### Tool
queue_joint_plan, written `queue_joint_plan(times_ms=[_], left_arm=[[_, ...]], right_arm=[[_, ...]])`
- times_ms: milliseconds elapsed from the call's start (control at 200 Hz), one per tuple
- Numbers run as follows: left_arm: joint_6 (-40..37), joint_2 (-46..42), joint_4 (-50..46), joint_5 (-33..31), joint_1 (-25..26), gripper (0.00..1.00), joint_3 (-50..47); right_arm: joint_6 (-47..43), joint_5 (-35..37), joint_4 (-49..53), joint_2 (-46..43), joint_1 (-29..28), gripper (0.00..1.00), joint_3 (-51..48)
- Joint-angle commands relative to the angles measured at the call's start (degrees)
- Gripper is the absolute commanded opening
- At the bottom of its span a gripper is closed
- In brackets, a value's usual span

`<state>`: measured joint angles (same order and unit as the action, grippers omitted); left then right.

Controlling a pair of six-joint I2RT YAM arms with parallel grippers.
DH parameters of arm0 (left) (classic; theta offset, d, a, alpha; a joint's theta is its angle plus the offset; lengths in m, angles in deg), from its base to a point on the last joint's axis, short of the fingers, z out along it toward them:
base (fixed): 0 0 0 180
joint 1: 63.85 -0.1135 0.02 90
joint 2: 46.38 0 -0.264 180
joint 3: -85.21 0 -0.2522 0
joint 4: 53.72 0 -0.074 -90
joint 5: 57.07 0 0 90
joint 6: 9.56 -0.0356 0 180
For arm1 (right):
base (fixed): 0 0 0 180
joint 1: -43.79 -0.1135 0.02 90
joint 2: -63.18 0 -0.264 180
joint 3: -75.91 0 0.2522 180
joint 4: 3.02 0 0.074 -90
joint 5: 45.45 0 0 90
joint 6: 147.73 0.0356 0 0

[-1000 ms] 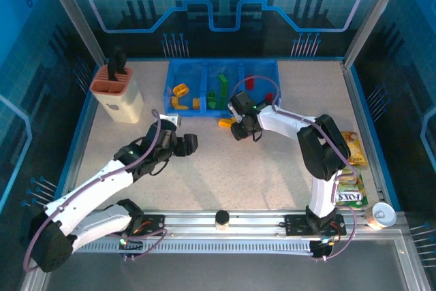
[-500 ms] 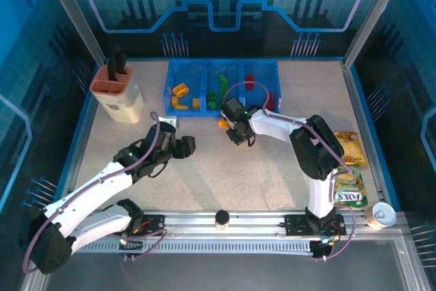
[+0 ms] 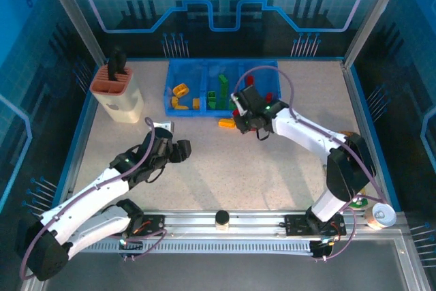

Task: Sort the legos into containers by color
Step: Pick up the lego from the center of the table, then place the lego in the container.

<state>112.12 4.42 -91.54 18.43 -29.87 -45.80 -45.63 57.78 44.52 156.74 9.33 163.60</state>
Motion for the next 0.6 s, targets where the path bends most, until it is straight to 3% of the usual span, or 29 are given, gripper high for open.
queue_joint_plan(times_ms=[0, 235, 595], left_arm=[[1.89, 0.74, -2.41, 1.59, 0.38, 0.68, -0.78], [3.86, 1.42, -2.06, 3.83, 2.6, 0.68, -2.12], [5.59, 0.63, -2.97, 1.72, 6.33, 0.68, -2.63]], right_arm=[[2.57, -1.92, 3.45, 1.15, 5.97, 0.18, 4.14], [2.76, -5.77, 6.25, 11.38, 15.33, 0.19, 14.75], [1.55, -5.85, 9.66, 21.41, 17.39, 0.23, 26.16]])
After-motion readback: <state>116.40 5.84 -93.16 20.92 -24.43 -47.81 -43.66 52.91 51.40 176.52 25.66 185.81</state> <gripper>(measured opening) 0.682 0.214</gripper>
